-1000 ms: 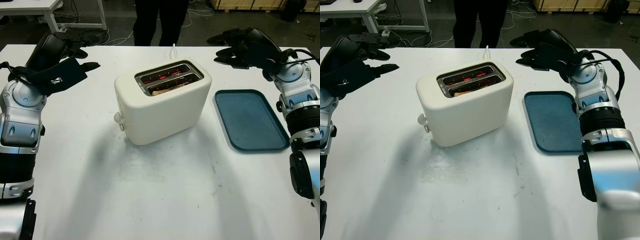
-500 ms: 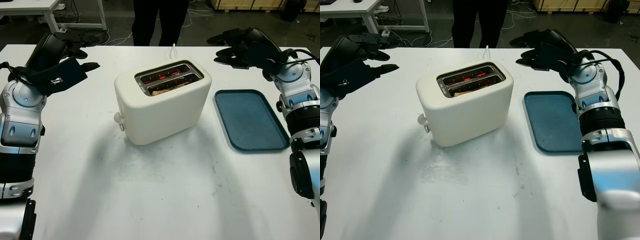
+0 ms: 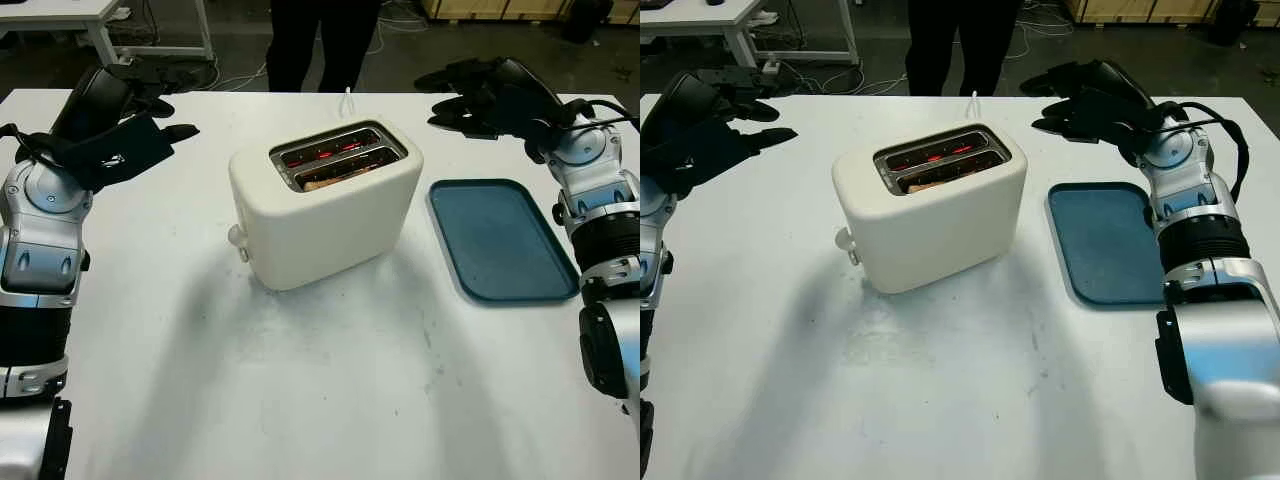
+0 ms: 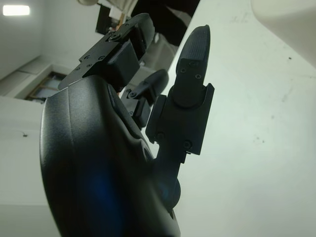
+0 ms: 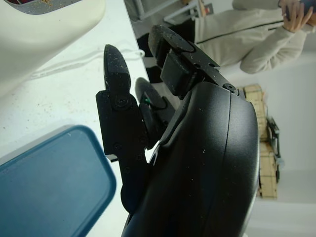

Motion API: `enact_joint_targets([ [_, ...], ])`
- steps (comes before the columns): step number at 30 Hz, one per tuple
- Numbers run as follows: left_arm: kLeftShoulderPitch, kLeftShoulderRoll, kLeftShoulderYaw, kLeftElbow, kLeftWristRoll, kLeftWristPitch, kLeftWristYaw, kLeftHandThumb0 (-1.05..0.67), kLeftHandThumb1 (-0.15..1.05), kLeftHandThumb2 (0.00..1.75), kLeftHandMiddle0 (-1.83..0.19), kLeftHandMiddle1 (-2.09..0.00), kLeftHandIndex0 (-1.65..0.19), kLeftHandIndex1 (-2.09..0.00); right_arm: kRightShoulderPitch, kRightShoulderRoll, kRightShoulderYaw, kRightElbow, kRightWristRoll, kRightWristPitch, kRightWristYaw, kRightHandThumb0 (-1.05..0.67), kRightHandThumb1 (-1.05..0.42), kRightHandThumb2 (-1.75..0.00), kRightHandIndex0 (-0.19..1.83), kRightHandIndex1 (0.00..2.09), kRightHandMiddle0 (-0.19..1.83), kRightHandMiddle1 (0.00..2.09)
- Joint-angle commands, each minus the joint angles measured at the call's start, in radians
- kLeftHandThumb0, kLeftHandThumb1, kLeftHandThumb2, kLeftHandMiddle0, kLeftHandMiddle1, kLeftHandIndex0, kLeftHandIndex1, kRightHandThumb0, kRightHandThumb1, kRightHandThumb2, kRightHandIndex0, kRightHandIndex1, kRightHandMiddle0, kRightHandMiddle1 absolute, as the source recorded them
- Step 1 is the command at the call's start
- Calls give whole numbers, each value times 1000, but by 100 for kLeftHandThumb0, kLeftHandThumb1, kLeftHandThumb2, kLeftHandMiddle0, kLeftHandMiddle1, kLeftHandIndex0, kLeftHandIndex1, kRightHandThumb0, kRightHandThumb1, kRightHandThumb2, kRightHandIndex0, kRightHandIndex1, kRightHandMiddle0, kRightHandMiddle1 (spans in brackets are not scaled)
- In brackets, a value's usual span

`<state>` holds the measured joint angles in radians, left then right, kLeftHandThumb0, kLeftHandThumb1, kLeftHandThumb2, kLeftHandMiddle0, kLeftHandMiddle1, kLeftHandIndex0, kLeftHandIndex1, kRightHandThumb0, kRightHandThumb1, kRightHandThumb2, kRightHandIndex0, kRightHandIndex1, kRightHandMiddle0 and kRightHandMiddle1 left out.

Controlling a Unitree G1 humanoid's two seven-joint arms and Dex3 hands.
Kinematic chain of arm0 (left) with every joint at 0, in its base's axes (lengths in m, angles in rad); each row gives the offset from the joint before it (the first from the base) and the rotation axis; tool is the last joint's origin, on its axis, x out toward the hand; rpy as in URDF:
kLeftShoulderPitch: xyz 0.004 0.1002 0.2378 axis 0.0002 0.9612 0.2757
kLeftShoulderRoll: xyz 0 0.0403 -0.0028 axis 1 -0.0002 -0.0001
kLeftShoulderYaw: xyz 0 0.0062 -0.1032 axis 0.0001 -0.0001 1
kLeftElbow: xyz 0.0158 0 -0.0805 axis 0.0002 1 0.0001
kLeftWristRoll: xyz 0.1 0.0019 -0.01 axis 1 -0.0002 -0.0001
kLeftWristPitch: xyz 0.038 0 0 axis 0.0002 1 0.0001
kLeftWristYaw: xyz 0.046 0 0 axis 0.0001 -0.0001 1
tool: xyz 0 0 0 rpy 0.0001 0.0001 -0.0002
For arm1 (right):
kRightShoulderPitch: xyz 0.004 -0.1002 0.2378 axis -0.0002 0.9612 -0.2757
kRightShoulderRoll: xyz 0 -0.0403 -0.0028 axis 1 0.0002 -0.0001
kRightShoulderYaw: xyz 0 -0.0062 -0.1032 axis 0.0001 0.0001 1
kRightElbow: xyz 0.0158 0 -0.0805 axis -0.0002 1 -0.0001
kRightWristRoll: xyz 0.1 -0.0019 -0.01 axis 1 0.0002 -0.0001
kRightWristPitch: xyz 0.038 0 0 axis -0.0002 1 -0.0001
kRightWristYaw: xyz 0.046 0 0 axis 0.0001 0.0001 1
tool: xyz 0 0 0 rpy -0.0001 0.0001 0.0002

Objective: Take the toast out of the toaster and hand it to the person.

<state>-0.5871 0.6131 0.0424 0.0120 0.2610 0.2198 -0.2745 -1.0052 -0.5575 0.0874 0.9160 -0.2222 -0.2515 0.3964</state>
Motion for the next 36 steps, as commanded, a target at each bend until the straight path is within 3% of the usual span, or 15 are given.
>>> enact_joint_targets([
  [1, 0, -4, 1, -5, 1, 0, 3, -43, 92, 6, -54, -56, -72, -1, 10, -5, -6, -8, 6, -4, -3, -33, -92, -13, 74, 0, 70, 0],
  [36, 8, -6, 3, -15, -1, 16, 5, -43, 92, 6, -54, -53, -72, 0, 12, -8, 2, -3, -6, -32, -7, -32, -92, -13, 77, 1, 72, 1],
])
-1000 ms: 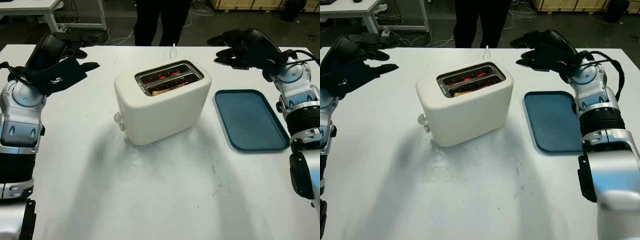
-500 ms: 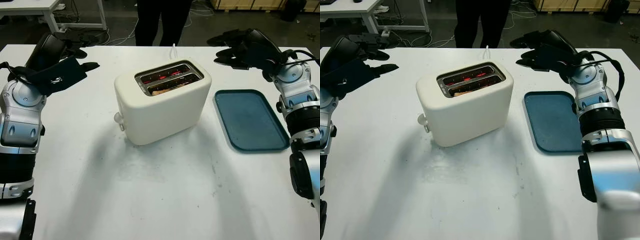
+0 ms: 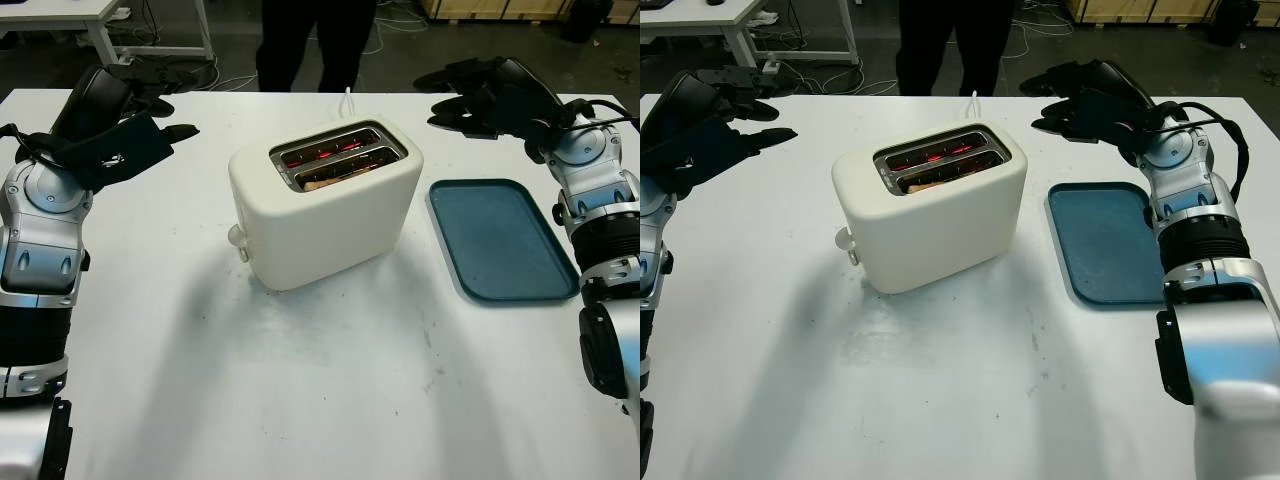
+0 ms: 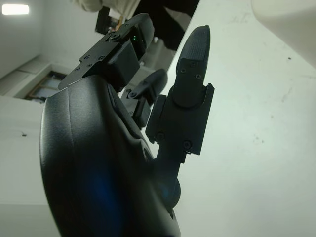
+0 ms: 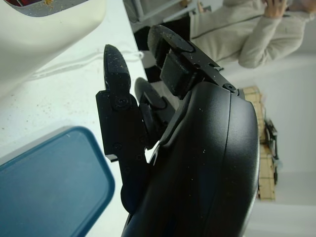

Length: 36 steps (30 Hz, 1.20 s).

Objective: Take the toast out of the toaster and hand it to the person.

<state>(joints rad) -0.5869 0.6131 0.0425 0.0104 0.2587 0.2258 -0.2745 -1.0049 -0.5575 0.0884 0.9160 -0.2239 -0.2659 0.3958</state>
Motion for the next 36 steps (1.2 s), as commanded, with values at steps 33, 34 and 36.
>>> enact_joint_targets([
  [33, 4, -2, -1, -11, 6, 7, 2, -45, 92, 7, -56, -51, -72, 0, 9, -3, -7, 10, 4, -18, -2, -33, -92, -12, 77, 0, 72, 1],
  [34, 4, -3, 0, -12, 5, 11, 1, -45, 92, 7, -56, -51, -72, 0, 8, -4, -6, 10, 3, -18, -2, -33, -92, -12, 76, 0, 71, 1],
  [36, 3, -2, -2, -13, 9, 12, 2, -44, 92, 7, -57, -51, -72, 0, 7, -7, -1, 8, -4, -17, -3, -33, -92, -12, 76, 0, 71, 0],
])
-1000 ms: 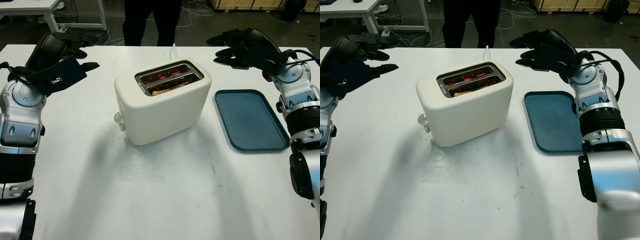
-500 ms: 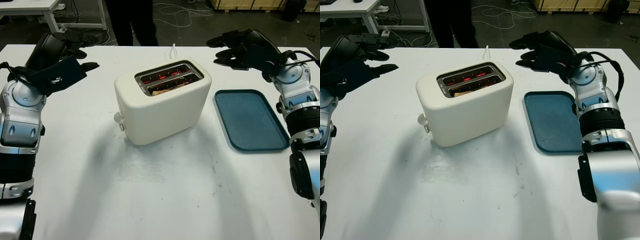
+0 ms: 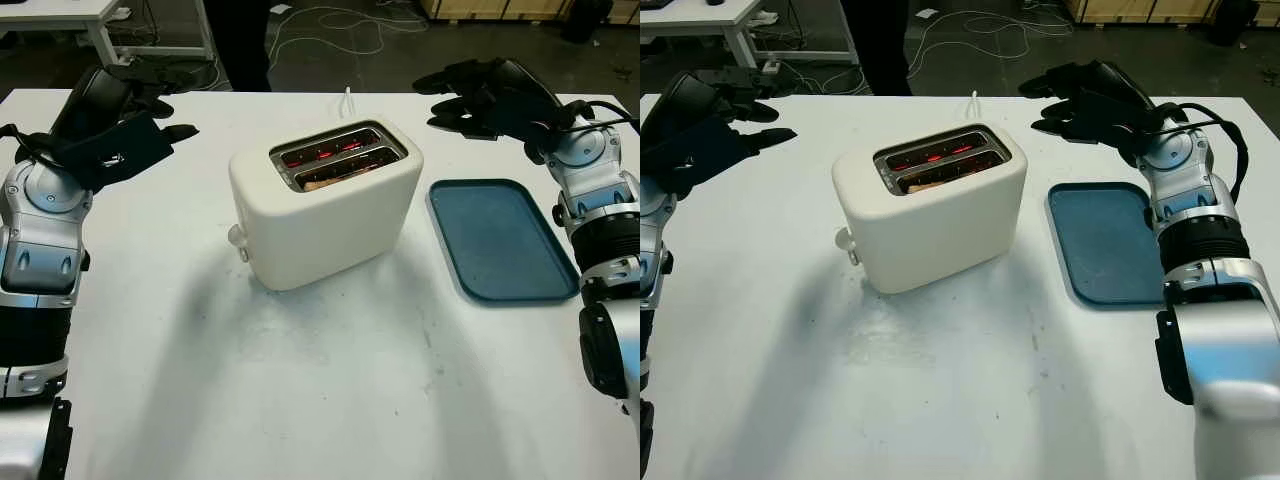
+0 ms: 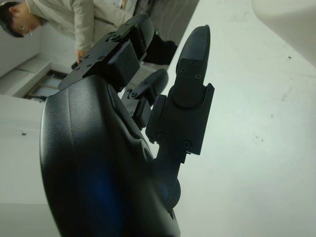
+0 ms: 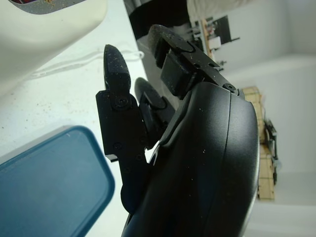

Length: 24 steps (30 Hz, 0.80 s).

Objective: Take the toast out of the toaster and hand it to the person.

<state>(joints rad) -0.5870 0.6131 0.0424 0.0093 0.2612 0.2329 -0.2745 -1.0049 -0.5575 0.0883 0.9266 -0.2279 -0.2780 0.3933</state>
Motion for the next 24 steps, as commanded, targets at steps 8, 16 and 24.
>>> enact_joint_targets([
  [8, 0, -4, -1, -10, 1, 2, 2, -44, 92, 6, -56, -51, -72, 0, 8, -6, -1, -10, 1, 1, -1, -32, -92, -12, 77, 0, 71, 0],
  [16, -2, -3, -1, -8, 0, -2, 2, -43, 92, 6, -57, -51, -73, -1, 6, -4, 0, -4, 0, -5, -3, -33, -92, -12, 77, 0, 72, 0],
  [24, -3, 2, -5, 1, 6, -17, 1, -45, 92, 7, -56, -51, -72, 0, 4, -6, -1, 4, -3, -7, -4, -35, -92, -12, 77, 0, 72, 0],
])
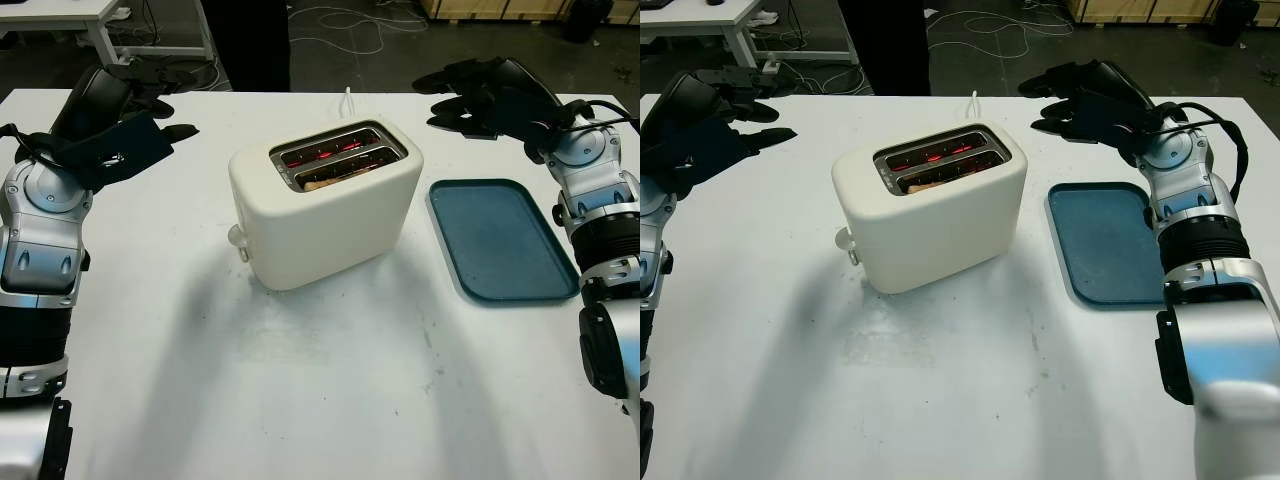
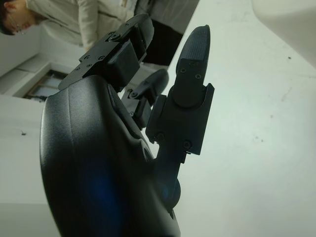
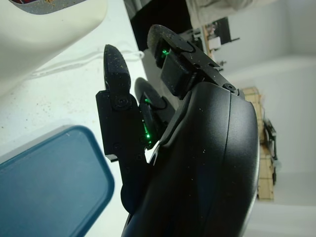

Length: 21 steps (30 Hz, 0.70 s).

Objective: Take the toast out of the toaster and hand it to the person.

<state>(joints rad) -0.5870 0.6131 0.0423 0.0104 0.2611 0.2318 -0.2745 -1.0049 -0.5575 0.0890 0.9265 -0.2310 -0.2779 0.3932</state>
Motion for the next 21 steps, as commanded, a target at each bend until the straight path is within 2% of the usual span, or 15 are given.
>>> enact_joint_targets([
  [1, -2, 0, -4, 0, 4, -16, 1, -45, 92, 7, -56, -51, -72, 0, 4, -6, -2, 4, 0, -7, -4, -36, -92, -12, 77, 0, 72, 0],
  [21, 0, -4, 0, -4, 0, -7, 2, -44, 92, 7, -56, -51, -72, 0, 3, -5, -3, 14, 2, -18, -4, -34, -92, -12, 78, 1, 73, 0],
])
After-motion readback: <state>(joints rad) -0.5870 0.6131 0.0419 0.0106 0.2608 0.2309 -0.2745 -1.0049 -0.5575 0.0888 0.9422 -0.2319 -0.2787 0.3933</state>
